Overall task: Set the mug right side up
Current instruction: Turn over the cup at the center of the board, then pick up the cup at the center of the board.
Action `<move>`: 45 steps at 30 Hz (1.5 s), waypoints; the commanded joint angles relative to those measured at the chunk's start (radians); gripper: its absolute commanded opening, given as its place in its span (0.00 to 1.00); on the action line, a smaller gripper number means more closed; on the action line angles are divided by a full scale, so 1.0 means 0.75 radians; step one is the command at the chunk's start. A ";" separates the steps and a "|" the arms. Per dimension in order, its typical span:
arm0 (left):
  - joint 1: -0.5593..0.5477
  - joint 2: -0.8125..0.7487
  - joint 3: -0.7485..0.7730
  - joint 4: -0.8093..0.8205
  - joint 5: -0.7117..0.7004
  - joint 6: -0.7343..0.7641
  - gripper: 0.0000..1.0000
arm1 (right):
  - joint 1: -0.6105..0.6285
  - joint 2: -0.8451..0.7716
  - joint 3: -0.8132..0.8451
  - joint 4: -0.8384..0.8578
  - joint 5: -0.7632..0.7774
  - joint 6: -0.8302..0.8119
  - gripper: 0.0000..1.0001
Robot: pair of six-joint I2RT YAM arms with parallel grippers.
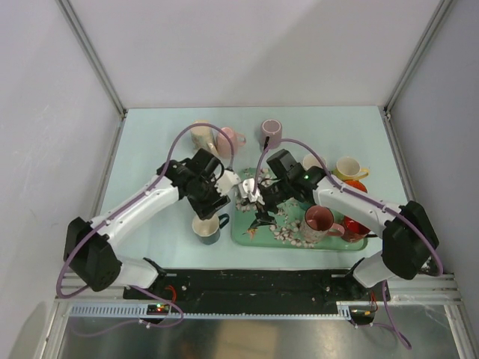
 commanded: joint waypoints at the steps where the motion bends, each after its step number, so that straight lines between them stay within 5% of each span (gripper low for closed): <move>1: 0.029 -0.105 0.121 -0.063 0.023 -0.038 0.68 | 0.026 0.029 0.000 0.034 0.004 0.004 0.76; 9: 0.244 -0.160 0.270 -0.142 -0.069 -0.135 0.84 | 0.086 0.126 0.011 0.212 0.030 0.109 0.79; 18: 0.467 -0.171 0.320 -0.153 -0.025 -0.240 0.83 | 0.191 0.386 0.167 0.235 0.117 0.097 0.78; 45: 0.514 -0.244 0.281 -0.156 0.055 -0.258 0.83 | 0.230 0.579 0.332 0.328 0.243 0.114 0.82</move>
